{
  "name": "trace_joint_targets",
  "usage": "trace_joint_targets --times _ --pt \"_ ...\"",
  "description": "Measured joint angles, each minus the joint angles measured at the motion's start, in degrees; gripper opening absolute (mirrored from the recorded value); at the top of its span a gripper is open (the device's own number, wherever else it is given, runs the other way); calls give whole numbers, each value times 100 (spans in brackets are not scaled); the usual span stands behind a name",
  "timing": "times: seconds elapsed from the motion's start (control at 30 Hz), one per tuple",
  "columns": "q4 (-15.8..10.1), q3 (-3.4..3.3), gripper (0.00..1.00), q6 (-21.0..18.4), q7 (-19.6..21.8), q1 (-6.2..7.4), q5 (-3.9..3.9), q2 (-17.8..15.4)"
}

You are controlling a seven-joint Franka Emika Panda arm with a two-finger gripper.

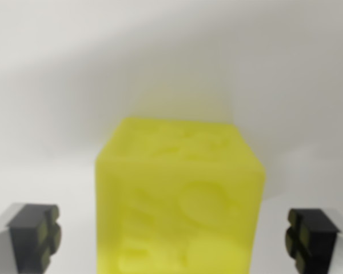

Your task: Pick yellow cube

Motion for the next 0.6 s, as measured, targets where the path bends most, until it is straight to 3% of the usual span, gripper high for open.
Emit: trace_joint_targets --times 0.47,0.5,0.6 --pt "147 0 100 194 29 10 14 349" --pt "149 0 0 194 31 10 14 350" --pt "144 0 0 187 31 10 14 338"
